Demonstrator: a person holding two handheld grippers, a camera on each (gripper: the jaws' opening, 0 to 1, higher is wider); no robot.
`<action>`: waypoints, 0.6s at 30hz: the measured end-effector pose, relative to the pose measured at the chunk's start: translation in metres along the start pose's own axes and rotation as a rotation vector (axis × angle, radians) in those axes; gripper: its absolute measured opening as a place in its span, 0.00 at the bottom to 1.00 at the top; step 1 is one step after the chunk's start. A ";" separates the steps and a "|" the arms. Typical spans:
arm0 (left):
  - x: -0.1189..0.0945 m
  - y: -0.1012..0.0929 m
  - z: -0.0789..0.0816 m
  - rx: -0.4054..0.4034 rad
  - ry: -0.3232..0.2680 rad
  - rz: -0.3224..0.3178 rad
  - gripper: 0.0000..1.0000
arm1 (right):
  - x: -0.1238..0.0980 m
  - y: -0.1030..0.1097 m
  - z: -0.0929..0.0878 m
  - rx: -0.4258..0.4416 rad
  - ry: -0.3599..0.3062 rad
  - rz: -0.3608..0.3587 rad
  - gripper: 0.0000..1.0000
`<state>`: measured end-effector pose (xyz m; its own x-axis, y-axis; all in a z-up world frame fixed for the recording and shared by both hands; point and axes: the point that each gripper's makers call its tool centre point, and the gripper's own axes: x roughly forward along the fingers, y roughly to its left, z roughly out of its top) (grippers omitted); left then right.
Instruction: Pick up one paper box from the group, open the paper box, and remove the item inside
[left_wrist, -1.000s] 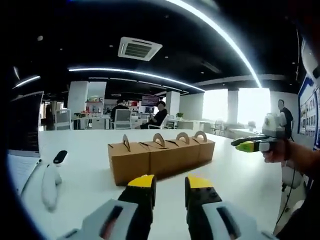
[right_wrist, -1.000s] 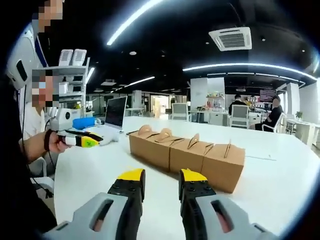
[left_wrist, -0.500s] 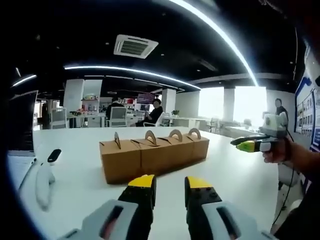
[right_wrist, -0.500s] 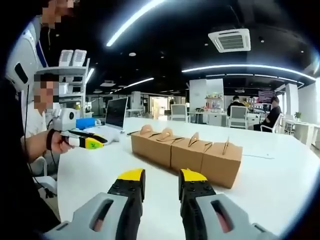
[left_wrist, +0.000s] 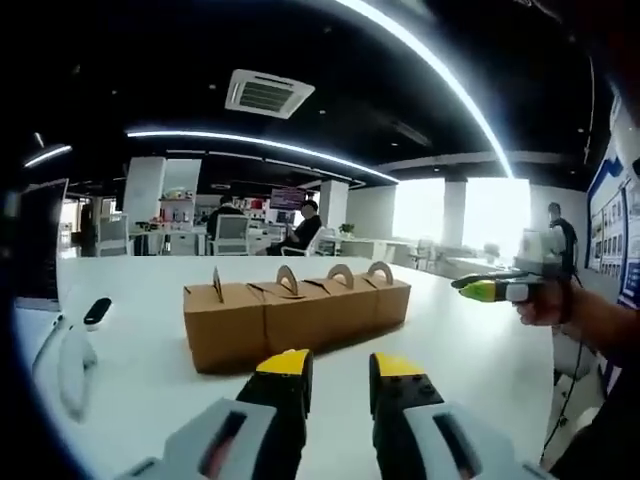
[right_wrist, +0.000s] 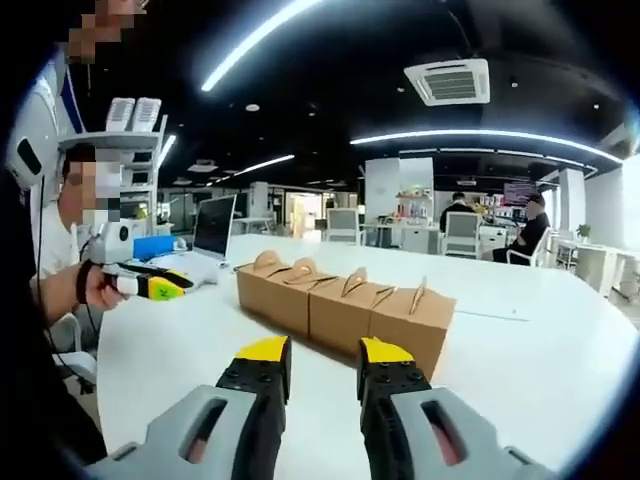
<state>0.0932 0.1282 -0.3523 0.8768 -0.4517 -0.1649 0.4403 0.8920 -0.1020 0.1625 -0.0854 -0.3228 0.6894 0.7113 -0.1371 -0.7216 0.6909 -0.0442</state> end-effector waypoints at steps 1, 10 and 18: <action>-0.001 0.001 -0.003 0.001 0.007 0.002 0.25 | 0.001 -0.002 0.001 0.000 -0.003 -0.004 0.27; -0.007 0.005 -0.011 -0.013 0.019 0.006 0.25 | 0.027 -0.007 0.017 -0.025 -0.014 -0.021 0.27; -0.012 0.008 -0.010 -0.018 0.005 0.004 0.25 | 0.054 -0.001 0.029 -0.061 -0.009 -0.001 0.27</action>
<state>0.0842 0.1404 -0.3608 0.8774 -0.4485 -0.1705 0.4335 0.8932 -0.1191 0.2026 -0.0436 -0.3012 0.6906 0.7119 -0.1277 -0.7231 0.6828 -0.1045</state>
